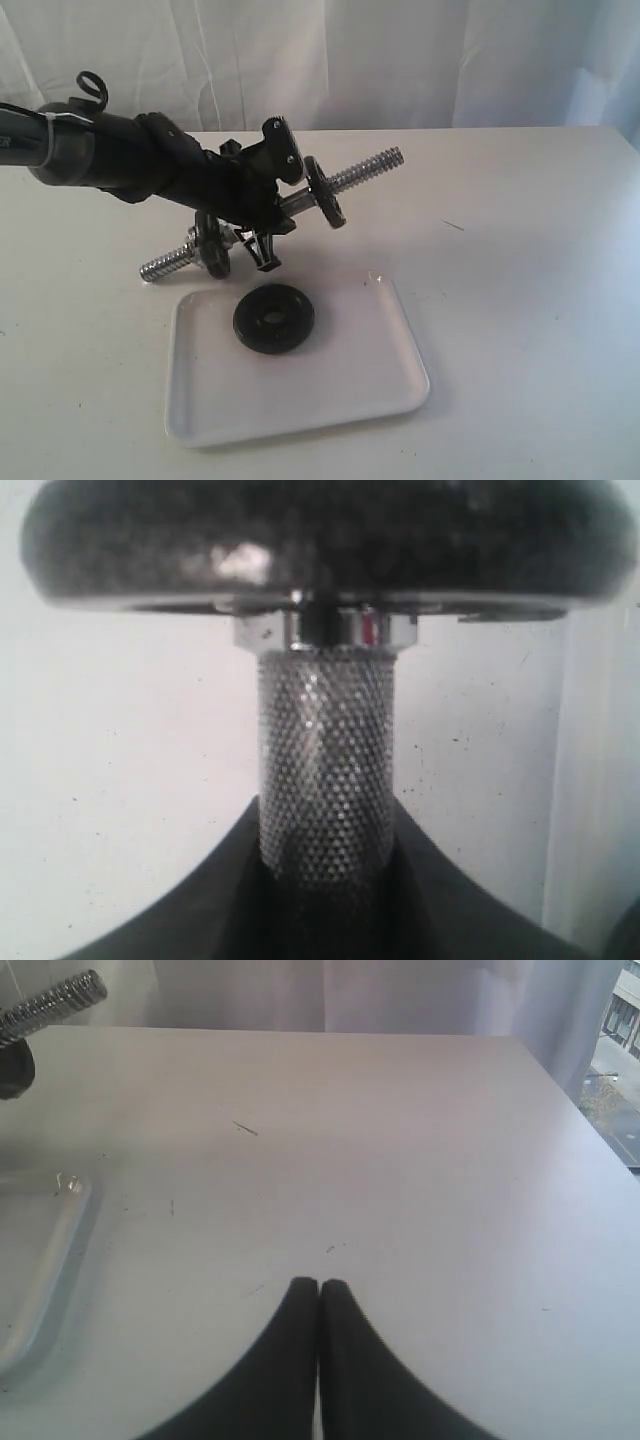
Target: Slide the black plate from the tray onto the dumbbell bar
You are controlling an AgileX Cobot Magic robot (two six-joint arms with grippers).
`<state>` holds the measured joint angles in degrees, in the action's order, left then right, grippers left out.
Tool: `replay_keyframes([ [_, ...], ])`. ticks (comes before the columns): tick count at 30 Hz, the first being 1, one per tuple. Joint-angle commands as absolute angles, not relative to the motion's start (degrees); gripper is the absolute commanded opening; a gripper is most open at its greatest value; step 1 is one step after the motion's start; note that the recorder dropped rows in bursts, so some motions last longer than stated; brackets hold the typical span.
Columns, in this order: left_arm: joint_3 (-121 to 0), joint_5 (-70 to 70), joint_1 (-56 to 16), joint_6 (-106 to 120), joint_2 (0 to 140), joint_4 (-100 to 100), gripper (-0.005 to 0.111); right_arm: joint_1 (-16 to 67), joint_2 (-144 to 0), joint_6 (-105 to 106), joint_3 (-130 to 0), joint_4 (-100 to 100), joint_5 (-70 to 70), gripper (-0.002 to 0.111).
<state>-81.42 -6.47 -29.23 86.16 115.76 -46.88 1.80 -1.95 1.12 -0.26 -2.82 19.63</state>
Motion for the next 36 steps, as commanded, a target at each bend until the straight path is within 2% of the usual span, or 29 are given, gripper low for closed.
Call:
replay_keyframes([
  [1, -79.2, -0.8, -29.3, 85.7, 108.4, -50.6, 0.0, 1.6, -1.8, 1.2, 0.0, -3.0, 19.0, 0.0],
  [9, -67.5, 8.2, -29.3, 85.7, 103.2, -50.6, 0.0, 1.6, -1.8, 1.2, 0.0, -3.0, 19.0, 0.0],
  [19, -59.8, 15.7, -29.3, 85.8, 95.3, -55.2, 0.0, 1.6, -1.8, 0.8, 0.0, -3.0, 19.0, 0.0],
  [36, -47.6, 19.3, -29.3, 89.8, 83.2, -64.4, 0.0, 1.6, -1.8, 0.0, 0.0, -3.0, 19.2, 0.0],
])
